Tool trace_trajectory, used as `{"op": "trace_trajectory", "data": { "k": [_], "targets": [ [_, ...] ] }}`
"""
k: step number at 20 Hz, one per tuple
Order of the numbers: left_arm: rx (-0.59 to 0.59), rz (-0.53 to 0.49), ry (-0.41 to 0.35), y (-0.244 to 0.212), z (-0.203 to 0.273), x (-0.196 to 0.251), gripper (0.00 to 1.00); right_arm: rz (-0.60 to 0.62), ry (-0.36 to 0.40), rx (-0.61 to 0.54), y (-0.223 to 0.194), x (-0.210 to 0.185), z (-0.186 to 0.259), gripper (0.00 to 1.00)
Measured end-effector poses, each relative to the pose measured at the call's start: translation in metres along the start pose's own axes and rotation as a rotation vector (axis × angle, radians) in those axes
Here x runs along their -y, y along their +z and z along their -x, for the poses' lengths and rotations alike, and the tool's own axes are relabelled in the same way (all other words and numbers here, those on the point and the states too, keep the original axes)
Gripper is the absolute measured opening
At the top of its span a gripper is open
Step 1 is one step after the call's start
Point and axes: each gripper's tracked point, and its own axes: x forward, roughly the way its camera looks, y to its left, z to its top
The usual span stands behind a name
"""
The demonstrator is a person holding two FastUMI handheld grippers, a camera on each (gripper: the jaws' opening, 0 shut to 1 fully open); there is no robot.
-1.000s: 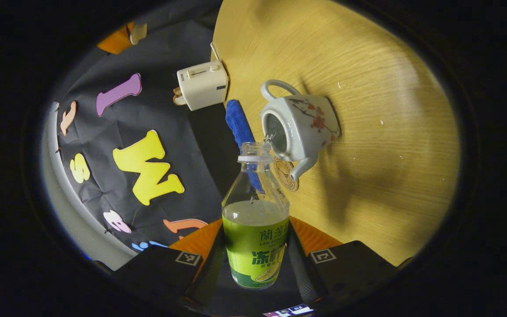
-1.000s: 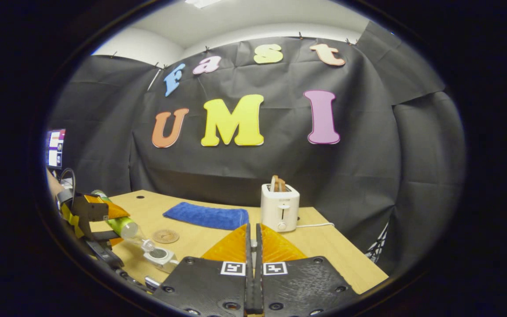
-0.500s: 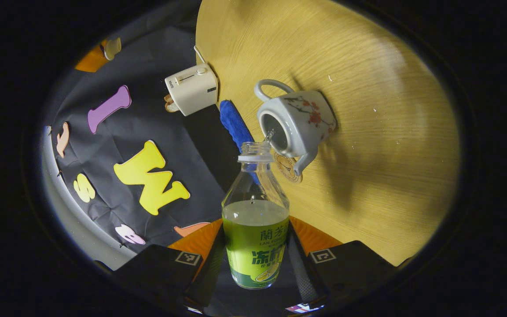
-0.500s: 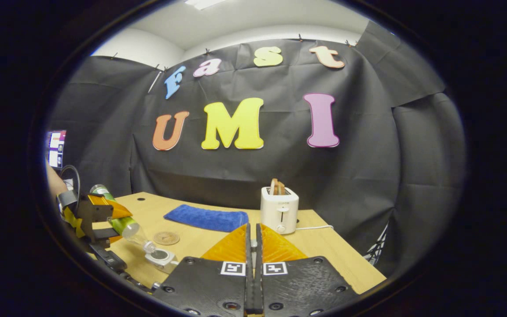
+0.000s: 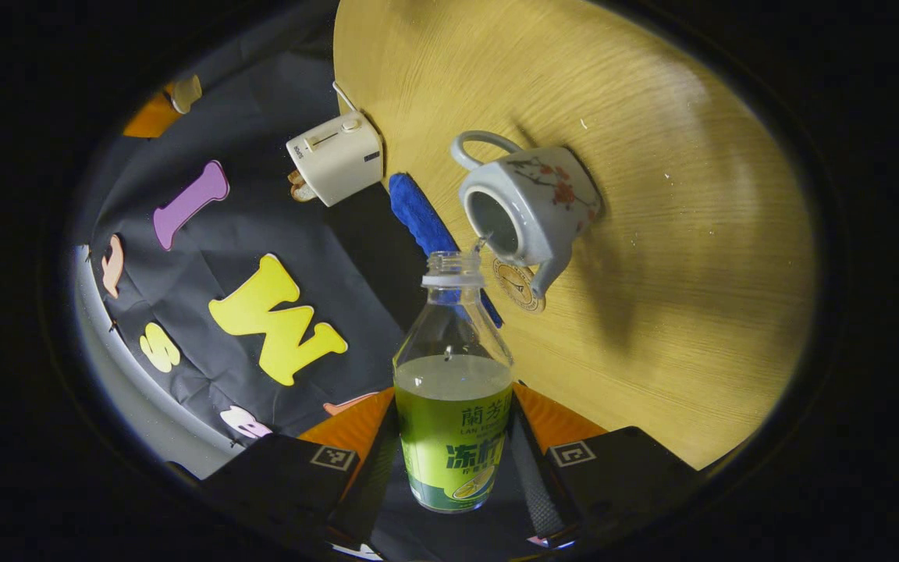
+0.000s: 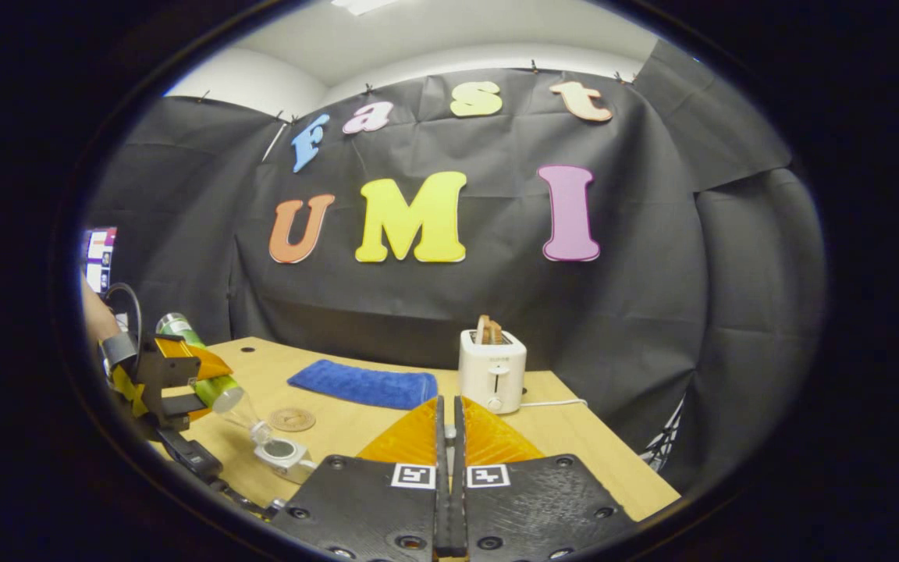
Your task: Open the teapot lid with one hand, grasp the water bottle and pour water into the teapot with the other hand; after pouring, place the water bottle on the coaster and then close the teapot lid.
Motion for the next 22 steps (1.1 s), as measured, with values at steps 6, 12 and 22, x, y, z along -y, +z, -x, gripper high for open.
{"op": "trace_trajectory", "data": {
  "k": [6, 12, 22],
  "targets": [
    [0.000, -0.031, -0.005, 0.0027, -0.0013, -0.0006, 0.75, 0.002, 0.005, 0.001, 0.0007, 0.0000, 0.0000, 0.00],
    [0.014, -0.040, -0.001, 0.0045, -0.0001, -0.0006, 0.75, -0.001, -0.009, -0.007, -0.0022, 0.0065, -0.0022, 0.00],
    [0.019, -0.027, 0.000, 0.0020, -0.0019, -0.0001, 0.75, 0.002, -0.006, -0.017, -0.0054, 0.0057, -0.0045, 0.00]
  ]
}}
